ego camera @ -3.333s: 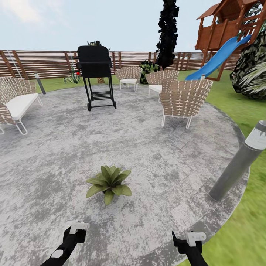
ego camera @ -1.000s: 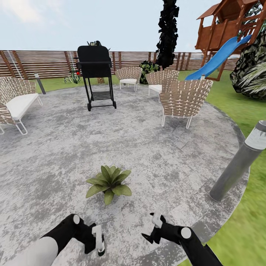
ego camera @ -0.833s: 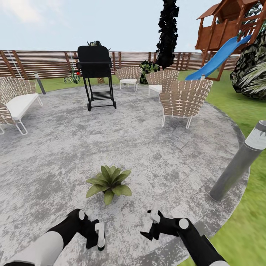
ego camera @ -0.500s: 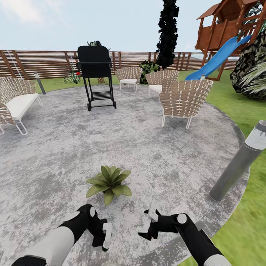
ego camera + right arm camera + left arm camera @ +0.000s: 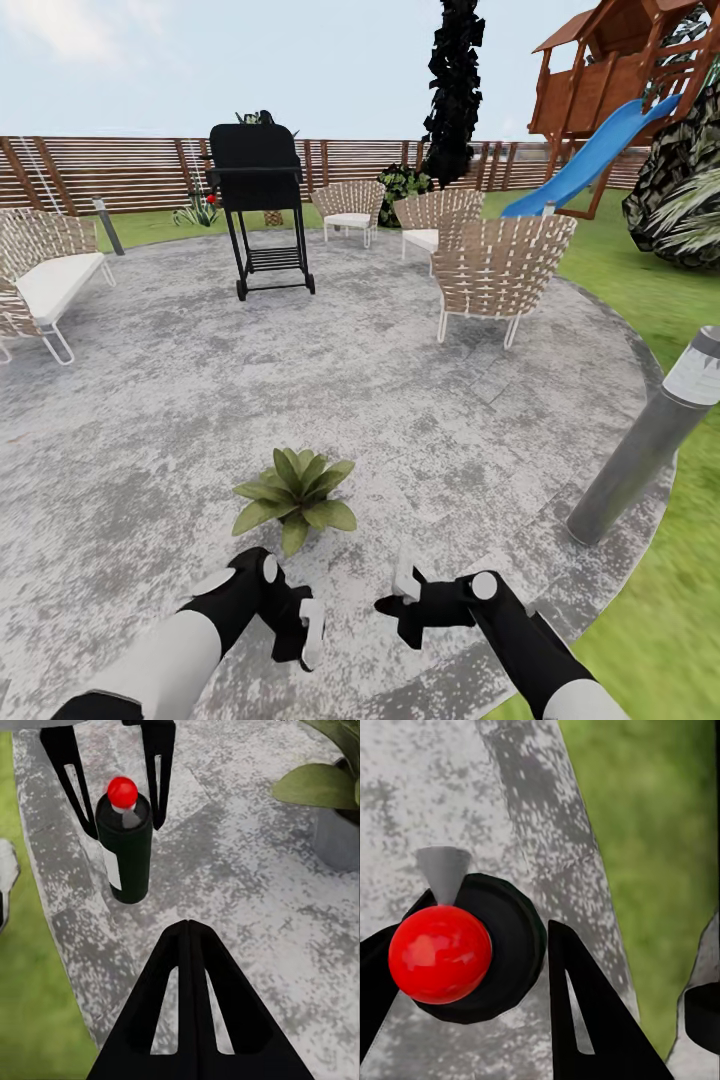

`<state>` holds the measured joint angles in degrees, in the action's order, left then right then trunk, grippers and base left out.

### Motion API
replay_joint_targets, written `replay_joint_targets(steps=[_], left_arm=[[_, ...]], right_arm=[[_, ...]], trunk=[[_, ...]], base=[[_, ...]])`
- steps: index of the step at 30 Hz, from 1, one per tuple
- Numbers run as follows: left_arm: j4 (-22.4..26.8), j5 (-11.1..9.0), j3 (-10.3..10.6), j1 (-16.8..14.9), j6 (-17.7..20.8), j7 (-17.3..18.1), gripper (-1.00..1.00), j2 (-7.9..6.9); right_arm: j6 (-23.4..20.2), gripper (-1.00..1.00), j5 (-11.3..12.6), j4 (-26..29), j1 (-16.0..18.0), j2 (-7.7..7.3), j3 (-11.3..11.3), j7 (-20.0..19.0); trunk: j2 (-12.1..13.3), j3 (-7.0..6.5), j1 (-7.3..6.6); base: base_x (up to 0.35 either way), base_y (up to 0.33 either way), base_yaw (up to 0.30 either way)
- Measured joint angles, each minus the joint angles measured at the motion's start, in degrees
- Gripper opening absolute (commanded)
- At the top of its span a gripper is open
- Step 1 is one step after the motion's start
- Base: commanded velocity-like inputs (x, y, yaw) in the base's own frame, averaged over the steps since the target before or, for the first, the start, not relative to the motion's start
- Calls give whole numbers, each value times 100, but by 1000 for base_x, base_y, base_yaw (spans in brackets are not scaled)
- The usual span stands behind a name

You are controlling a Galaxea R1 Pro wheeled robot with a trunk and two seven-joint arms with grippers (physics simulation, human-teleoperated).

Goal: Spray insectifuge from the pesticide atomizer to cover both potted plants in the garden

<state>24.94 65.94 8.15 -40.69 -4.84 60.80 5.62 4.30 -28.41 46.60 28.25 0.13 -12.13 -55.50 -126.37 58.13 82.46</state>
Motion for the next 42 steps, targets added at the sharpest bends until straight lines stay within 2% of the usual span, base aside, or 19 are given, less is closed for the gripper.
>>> replay_joint_targets(steps=[10,18,24,42], left_arm=[[30,-3,9,1,-39,3,-100,222],[39,-3,23,-1,-44,1,-100,408],[161,-6,189,-1,0,-4,-100,434],[285,-84,187,-8,-15,152,-100,437]], right_arm=[[0,-100,0,0,20,3,-30,-22],[0,-100,0,0,84,68,-32,-126],[0,-100,0,0,99,107,-32,-170],[0,-100,-9,-14,99,116,-32,-172]], trunk=[[0,0,0],[0,0,0],[0,0,0],[0,0,0]], base=[[0,0,0],[0,0,0],[0,0,0],[0,0,0]])
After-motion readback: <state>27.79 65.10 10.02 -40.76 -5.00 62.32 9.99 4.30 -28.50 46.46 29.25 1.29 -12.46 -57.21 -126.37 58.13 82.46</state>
